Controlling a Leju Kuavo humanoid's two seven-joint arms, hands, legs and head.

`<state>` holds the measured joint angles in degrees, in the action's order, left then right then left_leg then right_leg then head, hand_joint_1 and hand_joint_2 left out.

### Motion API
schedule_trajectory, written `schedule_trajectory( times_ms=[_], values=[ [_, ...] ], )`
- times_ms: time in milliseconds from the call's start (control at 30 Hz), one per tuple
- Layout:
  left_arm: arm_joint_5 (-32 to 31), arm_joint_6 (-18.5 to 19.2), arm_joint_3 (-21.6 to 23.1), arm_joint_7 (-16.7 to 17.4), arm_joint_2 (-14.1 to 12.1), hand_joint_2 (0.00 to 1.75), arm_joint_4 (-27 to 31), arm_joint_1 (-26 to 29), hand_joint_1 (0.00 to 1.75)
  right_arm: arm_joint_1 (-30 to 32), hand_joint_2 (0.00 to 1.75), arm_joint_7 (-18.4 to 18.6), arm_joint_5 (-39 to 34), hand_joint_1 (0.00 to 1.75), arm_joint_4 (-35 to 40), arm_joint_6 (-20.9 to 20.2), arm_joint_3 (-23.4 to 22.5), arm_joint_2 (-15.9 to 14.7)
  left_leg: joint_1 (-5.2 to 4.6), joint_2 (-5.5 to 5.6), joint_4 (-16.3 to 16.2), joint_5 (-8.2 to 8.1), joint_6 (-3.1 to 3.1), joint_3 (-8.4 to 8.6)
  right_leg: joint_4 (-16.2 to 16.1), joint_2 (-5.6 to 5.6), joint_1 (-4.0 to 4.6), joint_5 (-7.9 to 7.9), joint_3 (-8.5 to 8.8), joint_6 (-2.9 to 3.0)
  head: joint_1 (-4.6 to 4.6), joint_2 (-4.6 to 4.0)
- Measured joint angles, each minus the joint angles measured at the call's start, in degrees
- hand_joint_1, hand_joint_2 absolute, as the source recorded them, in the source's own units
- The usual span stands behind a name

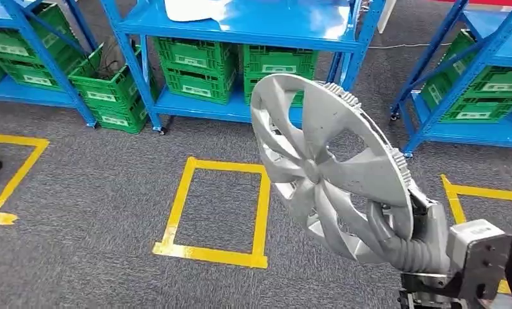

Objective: Take the parts from the cabinet and place them on the table.

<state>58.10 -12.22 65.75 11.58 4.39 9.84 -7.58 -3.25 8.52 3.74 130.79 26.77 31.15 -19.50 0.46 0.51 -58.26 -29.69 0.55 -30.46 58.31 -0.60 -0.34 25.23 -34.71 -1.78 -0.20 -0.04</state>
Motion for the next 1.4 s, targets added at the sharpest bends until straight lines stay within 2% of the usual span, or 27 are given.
schedule_trajectory(
  times_ms=[67,133,200,267,333,400,433,533,600,667,700,733,767,800,867,900,933,967,1067,1100,1133,1167,1233,1267,1333,1367,1400],
  values=[
    [0.0,0.07,0.0,0.0,0.04,0.0,0.0,0.11,0.0,-0.01,1.75,0.0,-0.02,1.75,0.0,-0.07,0.02,-0.02,0.31,-0.11,0.34,0.98,0.88,-0.67,0.17,0.03,-0.2,-0.33,-0.39,-0.69,-0.07,0.0],
    [-0.02,0.07,0.0,0.0,0.07,0.0,0.0,-0.09,0.0,0.04,1.75,0.04,-0.09,1.75,0.0,-0.13,0.04,-0.04,0.32,-0.22,0.33,1.73,1.62,-1.27,4.09,0.22,-0.34,3.92,-2.52,-1.24,0.85,0.0],
    [-0.04,0.09,0.0,0.0,0.07,0.0,0.0,-0.1,0.0,0.02,1.75,0.04,-0.11,1.75,0.0,-0.15,0.04,-0.07,0.1,-0.24,0.28,2.5,1.9,-2.42,13.12,0.23,-0.37,9.03,-5.31,-1.47,1.57,0.0],
    [-0.07,0.22,0.0,-0.02,0.07,0.0,0.0,-0.08,0.0,0.06,1.75,0.09,-0.11,1.75,-0.13,-0.15,0.07,-0.09,-0.11,-0.28,0.16,3.3,1.93,-3.63,17.28,0.24,-0.35,10.61,-5.82,-1.37,1.9,0.0],
    [-0.07,0.28,0.0,0.0,0.09,0.0,0.02,-0.1,0.0,0.07,1.75,0.11,-0.13,1.75,-0.15,-0.17,0.07,-0.11,-0.25,-0.25,-0.03,4.0,1.88,-4.62,11.36,0.24,-0.18,7.95,-1.48,-0.82,2.16,0.0],
    [-0.07,0.33,0.0,-0.02,0.22,0.0,0.02,-0.12,0.0,-0.05,1.75,0.11,-0.13,1.75,-0.13,-0.17,0.07,-0.11,-0.35,-0.21,-0.08,4.65,1.73,-5.12,0.8,0.23,0.28,5.03,5.26,0.16,2.47,0.0],
    [-0.09,0.31,0.0,-0.02,0.48,0.0,0.11,-0.13,0.0,-0.26,1.75,0.13,-0.13,1.75,-0.13,-0.2,0.07,-0.11,-0.46,-0.27,-0.08,5.0,1.44,-5.37,-1.51,0.18,0.57,6.11,6.07,0.65,2.47,0.0],
    [-0.15,0.26,0.0,-0.02,0.41,0.0,0.09,-0.09,0.0,-0.22,1.75,0.11,-0.13,1.75,-0.11,-0.22,0.07,-0.18,-0.12,-0.46,0.18,5.92,0.37,-5.57,-1.48,0.2,1.06,5.02,5.34,1.12,2.47,0.0],
    [-0.37,0.15,0.0,-0.02,0.28,0.0,0.02,-0.09,0.0,-0.34,1.75,0.39,-0.2,1.75,-0.24,-0.72,0.13,-0.13,-0.23,-0.28,-0.42,5.64,-0.15,-6.16,-2.75,-0.31,0.35,3.7,5.79,1.65,2.49,0.0],
    [-0.59,0.13,0.0,-0.02,0.15,0.0,0.02,-0.07,0.0,-0.74,1.75,0.98,-0.15,1.75,-0.61,-1.75,0.3,0.02,-0.07,-0.28,-6.38,0.32,-0.69,-8.78,-2.85,-0.54,0.32,2.69,5.44,2.57,1.45,0.0],
    [-0.68,0.15,0.0,-0.02,0.11,0.0,0.02,-0.11,0.0,-0.77,1.75,1.25,-0.07,1.75,-0.88,-2.12,0.55,0.18,0.07,-0.26,-11.18,-2.09,-0.93,-10.51,-2.81,-0.74,0.33,2.42,4.78,2.56,1.11,0.0],
    [-0.7,0.22,0.0,-0.04,0.09,0.0,0.02,-0.1,0.0,-0.77,1.75,1.46,0.11,1.75,-1.24,-2.34,0.76,0.28,0.13,-0.28,-15.33,-3.72,-1.21,-11.92,-2.6,-1.03,0.33,2.06,4.15,2.52,0.98,0.0],
    [-0.77,0.26,0.0,-0.04,0.07,0.0,0.02,-0.1,0.0,-0.78,1.75,1.62,0.18,1.75,-1.51,-2.54,0.92,0.35,0.21,-0.3,-17.08,-4.05,-1.45,-12.25,-2.36,-1.39,0.31,1.86,3.63,2.45,0.78,0.0],
    [-0.79,0.33,0.0,-0.02,0.0,0.0,0.02,-0.06,0.0,-0.78,1.75,1.7,0.18,1.75,-1.86,-2.6,1.09,0.46,0.41,-0.37,-16.03,-3.28,-1.59,-11.07,-2.16,-1.84,0.25,1.75,3.21,2.27,0.51,0.0],
    [-0.85,0.28,0.0,0.07,-0.11,0.0,-0.02,-0.03,0.0,-1.0,1.75,1.79,0.24,1.75,-2.38,-2.64,1.49,0.63,0.7,-1.22,-7.62,0.04,-1.83,-5.45,-1.45,-2.74,0.1,1.71,2.59,2.05,0.26,0.0],
    [-0.9,0.24,0.02,0.07,-0.2,0.0,-0.11,0.07,0.0,-1.24,1.75,1.84,0.37,1.75,-2.56,-2.8,1.73,0.72,0.73,-3.03,-2.52,1.42,-1.94,-2.22,-0.73,-3.07,0.11,1.86,2.33,1.74,0.09,0.0],
    [-0.94,0.24,0.02,0.04,-0.22,0.0,-0.11,-0.02,0.0,-1.31,1.75,1.88,0.46,1.75,-2.58,-2.88,1.84,0.74,0.27,-4.78,-0.58,0.0,-1.98,-1.52,-0.38,-3.39,0.31,2.01,1.92,1.33,-0.31,0.0],
    [-0.98,0.28,0.0,-0.04,-0.26,0.0,-0.09,-0.24,0.0,-1.48,1.75,1.99,0.52,1.75,-2.67,-3.01,1.9,0.74,0.22,-3.77,-0.43,0.56,-0.83,-1.21,0.37,-3.96,0.57,2.15,1.47,0.84,-0.55,0.0],
    [-1.11,0.42,0.02,-0.02,-0.31,0.0,-0.09,0.0,0.0,-1.98,1.75,2.03,0.55,1.75,-3.1,-3.19,2.4,0.9,0.03,-2.14,-0.54,1.25,0.27,-2.15,0.39,-5.65,0.42,1.67,1.38,0.0,0.15,0.0],
    [-1.18,0.41,0.04,-0.02,-0.28,0.0,-0.09,0.05,0.0,-2.22,1.75,2.1,0.55,1.75,-3.26,-3.28,2.6,0.92,0.36,-1.56,-0.34,1.66,0.85,-2.16,0.84,-4.77,0.06,2.3,0.91,-0.55,0.17,0.0],
    [-1.22,0.44,0.04,-0.02,-0.28,0.0,-0.09,-0.03,0.0,-2.35,1.75,2.19,0.57,1.75,-3.39,-3.37,2.8,0.96,0.35,-1.11,-0.31,1.84,1.11,-2.34,2.42,-2.66,0.01,3.94,0.07,-0.89,0.41,0.0],
    [-1.4,0.5,0.07,0.0,-0.28,0.0,-0.07,-0.19,0.0,-2.46,1.75,2.19,0.55,1.75,-3.5,-3.48,2.97,0.98,0.31,-0.4,-0.33,2.13,1.4,-2.63,6.31,-1.18,-0.05,6.69,-1.23,-1.01,0.96,0.0],
    [-1.53,0.59,0.09,-0.02,-0.26,0.0,0.0,-0.2,0.0,-2.51,1.75,2.23,0.55,1.75,-3.82,-3.69,3.26,1.07,0.15,0.86,-0.44,2.57,1.66,-3.31,14.47,-0.22,-0.04,10.45,-4.36,-1.04,1.55,0.0],
    [-1.55,0.59,0.11,-0.02,-0.28,0.0,0.0,-0.18,0.0,-2.48,1.75,2.34,0.52,1.75,-4.0,-3.85,3.39,1.14,0.09,1.53,-0.53,2.77,1.66,-3.64,16.87,-0.07,-0.05,10.95,-5.2,-0.93,1.7,0.0],
    [-1.7,0.63,0.11,-0.02,-0.33,0.0,0.0,-0.12,0.0,-2.49,1.75,2.47,0.48,1.75,-4.41,-4.07,3.67,1.18,0.03,3.06,-0.69,3.15,1.6,-4.15,14.32,0.17,-0.04,8.59,-3.55,-0.51,1.9,0.0],
    [-1.73,0.7,0.13,0.0,-0.31,0.0,0.0,-0.12,0.0,-2.55,1.75,2.51,0.46,1.75,-4.61,-4.17,3.85,1.18,0.02,3.93,-0.74,3.32,1.48,-4.28,9.54,0.65,-0.03,6.09,-1.02,-0.14,2.1,0.0],
    [-1.77,0.76,0.15,-0.02,-0.28,0.0,0.0,-0.14,0.0,-2.66,1.75,2.54,0.46,1.75,-4.74,-4.24,3.98,1.2,0.01,4.7,-0.75,3.51,1.35,-4.33,4.33,1.91,-0.01,3.79,1.77,0.3,2.27,0.0]
  ],
)
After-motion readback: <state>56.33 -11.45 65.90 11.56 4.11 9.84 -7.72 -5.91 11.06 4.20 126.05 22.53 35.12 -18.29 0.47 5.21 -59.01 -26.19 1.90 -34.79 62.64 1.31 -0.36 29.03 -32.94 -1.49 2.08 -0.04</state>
